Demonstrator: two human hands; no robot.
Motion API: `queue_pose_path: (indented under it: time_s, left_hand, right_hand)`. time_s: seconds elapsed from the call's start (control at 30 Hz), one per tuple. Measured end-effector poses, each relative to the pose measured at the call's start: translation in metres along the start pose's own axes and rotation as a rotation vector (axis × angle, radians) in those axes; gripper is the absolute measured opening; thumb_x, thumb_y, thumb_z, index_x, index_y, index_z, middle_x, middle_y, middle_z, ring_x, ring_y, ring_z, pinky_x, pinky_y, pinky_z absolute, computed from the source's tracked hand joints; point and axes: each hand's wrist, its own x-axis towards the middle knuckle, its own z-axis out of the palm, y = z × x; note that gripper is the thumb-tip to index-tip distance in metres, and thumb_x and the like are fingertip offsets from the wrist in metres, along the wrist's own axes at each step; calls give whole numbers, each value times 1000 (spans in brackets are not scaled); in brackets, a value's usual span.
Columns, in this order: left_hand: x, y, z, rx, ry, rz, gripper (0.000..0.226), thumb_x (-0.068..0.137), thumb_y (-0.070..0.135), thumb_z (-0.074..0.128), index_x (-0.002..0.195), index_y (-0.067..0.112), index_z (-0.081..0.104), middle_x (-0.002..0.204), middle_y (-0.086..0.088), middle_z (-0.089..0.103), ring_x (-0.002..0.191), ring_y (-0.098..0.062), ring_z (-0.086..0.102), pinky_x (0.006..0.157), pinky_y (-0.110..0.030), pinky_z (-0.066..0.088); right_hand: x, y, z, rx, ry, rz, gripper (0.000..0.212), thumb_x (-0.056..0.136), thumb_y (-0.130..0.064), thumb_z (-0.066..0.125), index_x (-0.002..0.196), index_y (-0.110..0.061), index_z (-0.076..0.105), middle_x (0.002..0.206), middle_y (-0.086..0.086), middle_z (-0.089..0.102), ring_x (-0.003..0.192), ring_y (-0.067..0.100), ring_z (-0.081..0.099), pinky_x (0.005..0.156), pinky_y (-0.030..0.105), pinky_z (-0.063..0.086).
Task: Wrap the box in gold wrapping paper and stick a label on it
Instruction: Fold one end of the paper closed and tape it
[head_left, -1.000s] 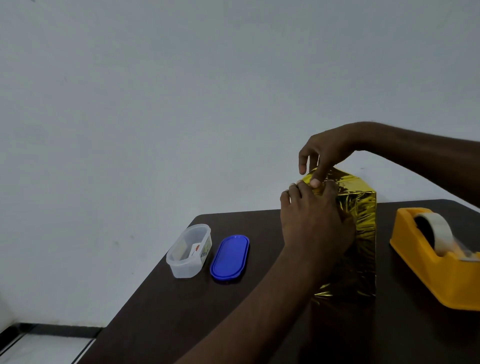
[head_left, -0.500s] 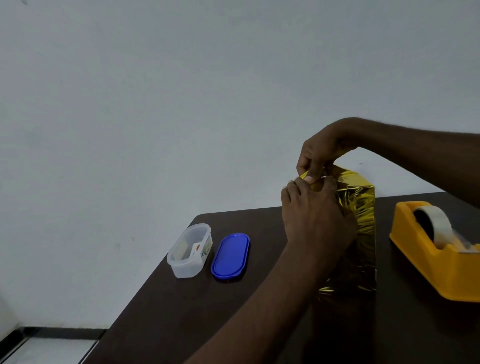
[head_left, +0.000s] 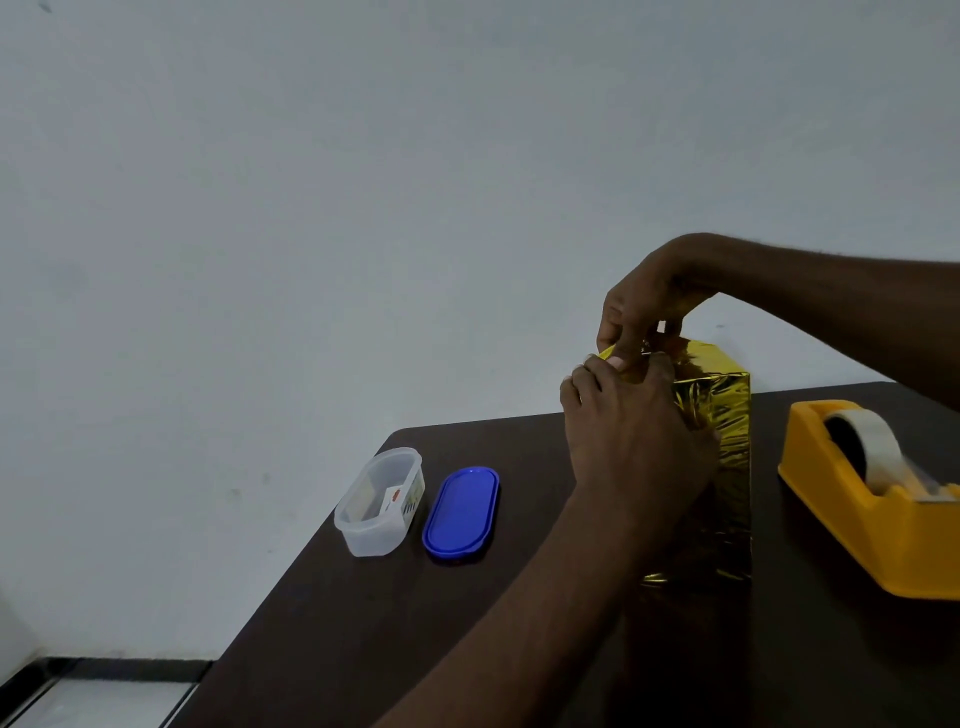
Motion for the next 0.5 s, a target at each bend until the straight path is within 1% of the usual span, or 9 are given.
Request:
queue_pose_path:
  time_s: [0.03,0.1,0.13,0.2,0.27,0.3,0.37,0.4,0.5]
  left_hand:
    - [1,0,0,2,0,1,73,87,57,56,148,26,31,148,-22,35,141,-41,25,115,-51,22]
    - [2,-1,1,10,0,2,73,87,56,56,149,27,30,149,-23,35,140,-40,26,115,-51,22]
    - [3,-2,0,15,-2,4,72,87,56,56,148,27,30,148,-23,35,140,-40,26,115,-51,22]
    - [2,-2,1,17,-6,5,72,87,57,56,148,27,31,148,-23,35,140,-41,27,115,-51,23]
    - [2,-2,0,21,-9,5,72,87,57,56,147,26,31,148,-24,34,140,-41,26,115,-51,23]
    - [2,-2,0,26,-7,5,72,87,57,57,147,26,31,148,-24,35,139,-41,27,115,-51,23]
    - [3,-2,0,36,-8,7,72,86,56,57,146,25,33,147,-24,37,138,-41,29,114,-50,24]
    - [3,-1,0,38,-15,9,72,86,56,57,146,25,33,146,-24,37,138,-41,30,114,-50,25]
    - [5,0,-2,38,-34,12,72,86,56,58,147,25,32,148,-24,36,139,-41,28,114,-51,24]
  right_hand:
    - [-1,-2,2,-30,-36,11,32,71,-41,82,87,-16,70,84,3,65,76,20,57,73,33,51]
    - [-2,-4,2,-56,2,13,46,58,-44,90,89,-16,71,84,2,67,77,19,59,72,32,52]
    - [-1,-3,1,-54,40,1,55,52,-45,90,93,-15,71,87,3,68,80,20,61,74,32,53]
    - [-2,2,-2,-40,141,9,68,49,-50,86,105,-15,71,96,6,72,89,22,65,80,35,56]
    - [-7,5,-3,-27,138,17,79,43,-56,89,109,-15,71,102,9,73,91,23,69,78,35,57]
    - [-7,7,-4,-24,125,15,79,44,-55,89,109,-14,70,104,10,73,90,23,69,77,34,58]
    - [-8,7,-2,-22,96,26,66,53,-47,86,106,-11,70,105,14,72,89,25,69,80,36,58]
    - [-8,7,-1,-11,88,28,63,54,-44,86,104,-10,70,104,15,71,89,25,69,82,37,58]
    - [-10,4,2,-15,123,15,69,45,-46,91,101,-10,72,102,15,72,89,26,70,79,36,58]
